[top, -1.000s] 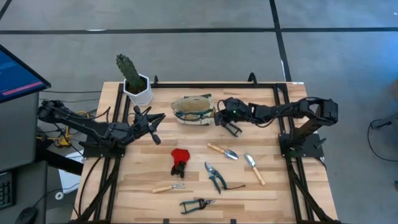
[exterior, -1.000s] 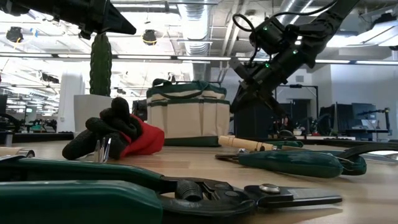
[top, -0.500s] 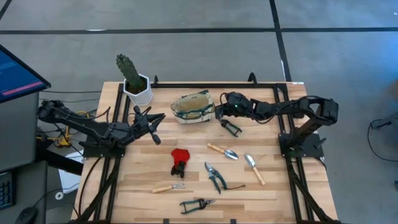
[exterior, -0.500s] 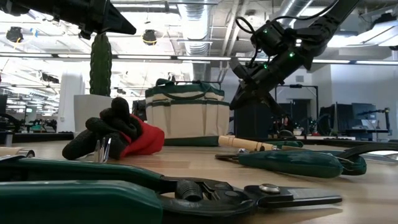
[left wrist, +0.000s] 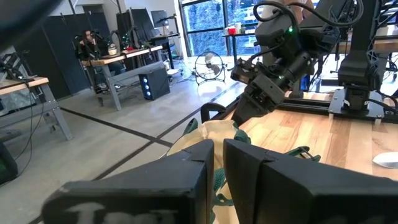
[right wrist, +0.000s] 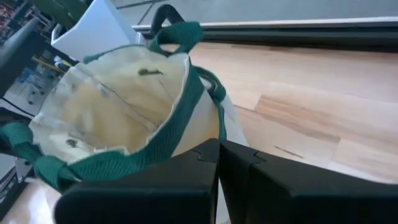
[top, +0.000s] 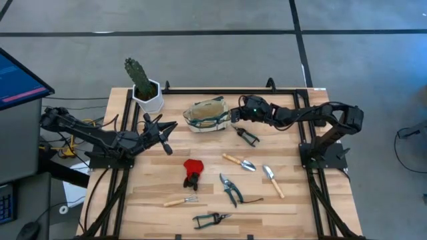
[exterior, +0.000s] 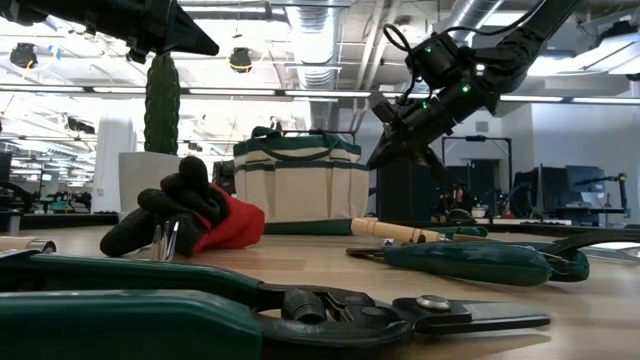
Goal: Pick & Place Garden tools in Gardening bag
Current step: Move the gardening bag to the top middle of the table
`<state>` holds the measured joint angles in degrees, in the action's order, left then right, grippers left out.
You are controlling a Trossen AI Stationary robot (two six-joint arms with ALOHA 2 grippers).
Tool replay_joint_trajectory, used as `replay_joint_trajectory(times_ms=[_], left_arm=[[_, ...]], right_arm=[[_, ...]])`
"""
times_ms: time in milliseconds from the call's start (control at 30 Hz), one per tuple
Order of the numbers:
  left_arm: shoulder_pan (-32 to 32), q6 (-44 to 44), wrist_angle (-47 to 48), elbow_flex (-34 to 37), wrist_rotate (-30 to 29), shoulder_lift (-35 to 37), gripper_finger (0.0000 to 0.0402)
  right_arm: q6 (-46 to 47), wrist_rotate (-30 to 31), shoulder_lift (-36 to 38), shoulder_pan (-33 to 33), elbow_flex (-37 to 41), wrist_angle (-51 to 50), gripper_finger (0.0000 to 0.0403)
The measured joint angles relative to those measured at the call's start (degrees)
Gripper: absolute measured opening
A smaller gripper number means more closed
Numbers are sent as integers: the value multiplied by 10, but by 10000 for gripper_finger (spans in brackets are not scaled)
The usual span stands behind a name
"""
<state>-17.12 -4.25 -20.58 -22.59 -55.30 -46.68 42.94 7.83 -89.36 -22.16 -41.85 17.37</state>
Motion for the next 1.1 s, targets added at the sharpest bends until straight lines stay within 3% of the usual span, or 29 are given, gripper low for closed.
replay_joint_trajectory(times_ms=[633, 800, 1100], left_arm=[[7, 2, 0, 0, 0, 0, 25], [31, 2, 0, 0, 2, 0, 25], [96, 35, 0, 0, 96, 0, 25]], right_arm=[[-33, -18, 5, -8, -17, -4, 0], [-65, -18, 5, -8, -55, -83, 0], [-120, -14, 30, -4, -112, -199, 0]])
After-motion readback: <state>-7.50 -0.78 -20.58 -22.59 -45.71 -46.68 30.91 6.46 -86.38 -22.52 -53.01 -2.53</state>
